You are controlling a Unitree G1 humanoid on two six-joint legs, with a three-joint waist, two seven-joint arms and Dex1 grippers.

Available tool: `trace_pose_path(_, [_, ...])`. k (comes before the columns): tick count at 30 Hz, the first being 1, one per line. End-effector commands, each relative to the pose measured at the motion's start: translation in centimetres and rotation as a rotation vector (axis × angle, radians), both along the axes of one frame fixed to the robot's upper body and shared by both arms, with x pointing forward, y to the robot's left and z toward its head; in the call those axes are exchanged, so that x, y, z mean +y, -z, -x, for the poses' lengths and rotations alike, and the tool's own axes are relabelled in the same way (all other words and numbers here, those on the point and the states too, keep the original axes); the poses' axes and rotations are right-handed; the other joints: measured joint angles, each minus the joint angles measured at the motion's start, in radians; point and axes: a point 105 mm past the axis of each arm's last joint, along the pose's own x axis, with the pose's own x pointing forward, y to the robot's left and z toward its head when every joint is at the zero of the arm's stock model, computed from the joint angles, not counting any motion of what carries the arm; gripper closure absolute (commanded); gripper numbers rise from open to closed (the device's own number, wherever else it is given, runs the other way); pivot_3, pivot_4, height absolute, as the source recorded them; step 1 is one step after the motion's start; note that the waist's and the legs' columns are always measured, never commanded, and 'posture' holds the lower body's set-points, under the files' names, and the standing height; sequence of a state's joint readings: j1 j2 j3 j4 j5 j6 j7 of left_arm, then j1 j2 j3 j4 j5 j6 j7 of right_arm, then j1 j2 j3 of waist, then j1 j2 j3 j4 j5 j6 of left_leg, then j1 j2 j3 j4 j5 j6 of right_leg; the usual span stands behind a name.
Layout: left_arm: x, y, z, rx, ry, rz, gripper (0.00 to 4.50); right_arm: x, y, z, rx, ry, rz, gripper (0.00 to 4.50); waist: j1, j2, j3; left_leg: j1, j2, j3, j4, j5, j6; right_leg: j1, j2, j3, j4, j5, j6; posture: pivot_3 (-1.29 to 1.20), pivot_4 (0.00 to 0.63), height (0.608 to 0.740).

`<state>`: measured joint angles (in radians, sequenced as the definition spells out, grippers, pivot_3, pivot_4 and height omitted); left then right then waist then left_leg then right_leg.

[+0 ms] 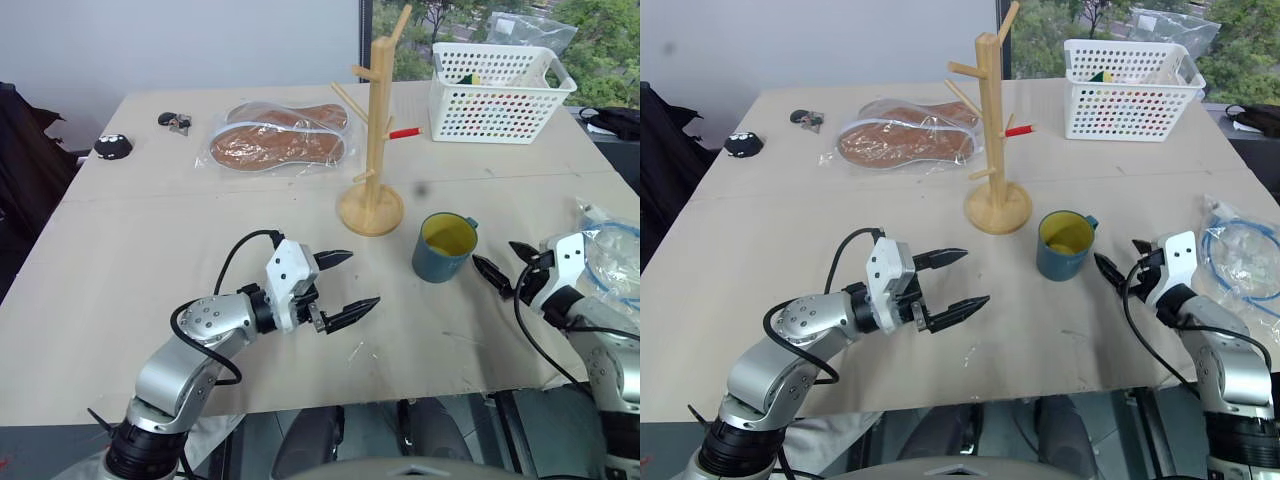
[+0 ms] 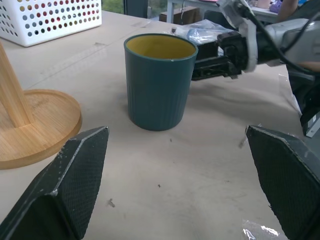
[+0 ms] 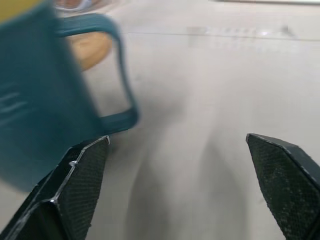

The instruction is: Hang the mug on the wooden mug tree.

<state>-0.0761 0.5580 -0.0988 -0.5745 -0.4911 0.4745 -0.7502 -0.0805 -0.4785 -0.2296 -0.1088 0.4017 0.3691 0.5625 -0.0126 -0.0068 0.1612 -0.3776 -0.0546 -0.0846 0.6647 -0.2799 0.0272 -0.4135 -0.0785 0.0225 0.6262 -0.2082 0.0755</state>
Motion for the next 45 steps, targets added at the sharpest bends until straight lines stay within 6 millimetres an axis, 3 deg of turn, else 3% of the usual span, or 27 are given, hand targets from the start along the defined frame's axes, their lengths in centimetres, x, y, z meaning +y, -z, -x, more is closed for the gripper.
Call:
trace_pose_path(1, [0.0,-0.9,-0.2,-0.048,0.009,-0.005,0.0,1.1,-0.8,-1.7,-0.084,-0.045,0.021,0.06,-0.002,0.0,0.0,0.0,0.0,0.0,0.0,0.0,0.0,0.0,0.0,0.0,0.0,0.0,0.0,0.0,0.15,0.74])
trace_pose_path(9, [0.3,-1.0,-0.3,-0.054,0.02,-0.03,0.0,2.6,-0.5,-3.2,-0.155,-0.156,-0.013,0.06,0.0,0.0,0.0,-0.001,0.0,-0.001,0.001,0.0,0.0,0.0,0.0,0.0,0.0,0.001,-0.001,0.0,0.15,0.74])
trace_pose_path(18, [0.4,-1.3,-0.3,-0.061,0.022,-0.029,0.0,3.0,-0.5,-3.0,-0.181,-0.253,-0.016,4.32,0.0,0.0,0.0,-0.001,0.0,-0.001,0.0,0.0,0.0,0.0,0.0,0.0,0.0,0.001,-0.001,0.0,0.15,0.74])
trace_pose_path(19, [0.4,-1.3,-0.3,-0.063,0.022,-0.026,0.0,3.1,-0.5,-2.9,-0.183,-0.258,-0.016,4.47,0.0,0.0,0.0,-0.001,0.0,-0.001,0.001,0.0,0.0,0.0,0.0,0.0,0.0,0.001,-0.001,0.0,0.15,0.74])
trace_pose_path(27, [0.3,-1.4,-0.3,-0.065,0.014,-0.012,0.0,2.5,-1.5,-2.2,-0.201,-0.283,0.009,4.47,0.001,0.0,0.0,-0.001,0.0,-0.001,0.001,0.0,0.0,0.0,0.0,0.0,0.0,0.001,-0.001,0.0,0.15,0.74])
trace_pose_path(34, [0.3,-3.2,-1.4,-0.139,-0.068,0.108,0.0,2.0,-9.6,-3.8,-0.325,-0.434,0.249,4.47,-0.006,0.002,0.001,-0.001,0.0,0.002,0.003,0.0,0.0,0.0,-0.001,0.001,0.0,0.001,-0.001,0.0,0.15,0.74])
trace_pose_path(39, [0.4,-6.2,-1.9,-0.231,-0.167,0.321,0.0,4.7,-16.8,-4.7,-0.41,-0.666,0.507,4.47,-0.005,0.002,0.002,-0.001,0.002,0.001,0.004,0.0,0.0,0.0,0.001,-0.001,0.0,0.002,-0.002,0.0,0.15,0.74])
trace_pose_path(45, [0.1,-8.2,-2.3,-0.304,-0.258,0.464,0.0,7.3,-19.4,-5.2,-0.394,-0.841,0.718,4.47,0.007,-0.001,0.001,-0.005,0.0,-0.003,0.003,0.0,0.0,-0.001,-0.002,-0.005,-0.002,0.002,-0.002,0.0,0.15,0.74])
